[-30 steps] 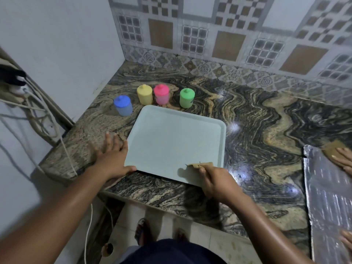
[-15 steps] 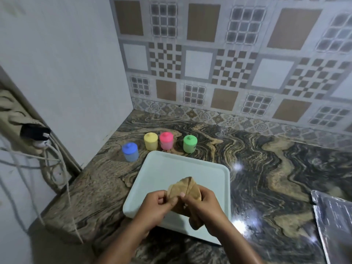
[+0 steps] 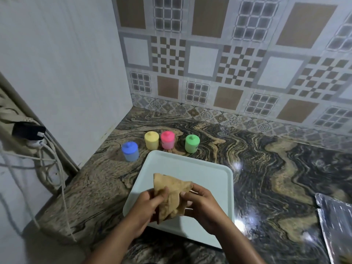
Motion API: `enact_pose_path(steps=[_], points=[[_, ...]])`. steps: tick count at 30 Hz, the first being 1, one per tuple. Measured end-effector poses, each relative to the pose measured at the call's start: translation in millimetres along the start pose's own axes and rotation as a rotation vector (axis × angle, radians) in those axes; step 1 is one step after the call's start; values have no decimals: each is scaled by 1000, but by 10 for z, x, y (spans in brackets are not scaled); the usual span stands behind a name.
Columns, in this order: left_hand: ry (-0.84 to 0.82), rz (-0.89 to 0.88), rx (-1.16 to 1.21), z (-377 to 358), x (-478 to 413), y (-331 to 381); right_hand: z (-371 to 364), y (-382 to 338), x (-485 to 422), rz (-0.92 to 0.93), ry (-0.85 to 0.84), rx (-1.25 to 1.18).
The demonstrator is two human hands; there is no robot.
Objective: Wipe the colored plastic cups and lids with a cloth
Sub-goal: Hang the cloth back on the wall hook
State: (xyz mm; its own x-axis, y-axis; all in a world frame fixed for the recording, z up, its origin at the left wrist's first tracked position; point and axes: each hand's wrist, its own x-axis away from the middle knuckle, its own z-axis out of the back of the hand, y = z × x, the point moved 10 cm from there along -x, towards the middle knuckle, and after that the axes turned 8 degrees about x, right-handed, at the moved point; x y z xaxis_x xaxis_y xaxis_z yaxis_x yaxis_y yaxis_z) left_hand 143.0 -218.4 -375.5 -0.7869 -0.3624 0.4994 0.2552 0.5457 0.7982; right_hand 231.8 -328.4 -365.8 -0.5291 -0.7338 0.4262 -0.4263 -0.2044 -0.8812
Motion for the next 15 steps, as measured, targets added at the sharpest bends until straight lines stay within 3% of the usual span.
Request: enact_pose_path(steps=[3,7,12,15], points=[[57,-56,-26,100,-34,-75,-15,21,-21,-44,56,33],[123,-225,-243,296,-50,142,-41,68,-31,-56,155,80],[132,-314,-429,477,2,384,-77,33,-52,8,214,119],[172,-314,-419,623,-9,454,11,30,-90,20,216,133]])
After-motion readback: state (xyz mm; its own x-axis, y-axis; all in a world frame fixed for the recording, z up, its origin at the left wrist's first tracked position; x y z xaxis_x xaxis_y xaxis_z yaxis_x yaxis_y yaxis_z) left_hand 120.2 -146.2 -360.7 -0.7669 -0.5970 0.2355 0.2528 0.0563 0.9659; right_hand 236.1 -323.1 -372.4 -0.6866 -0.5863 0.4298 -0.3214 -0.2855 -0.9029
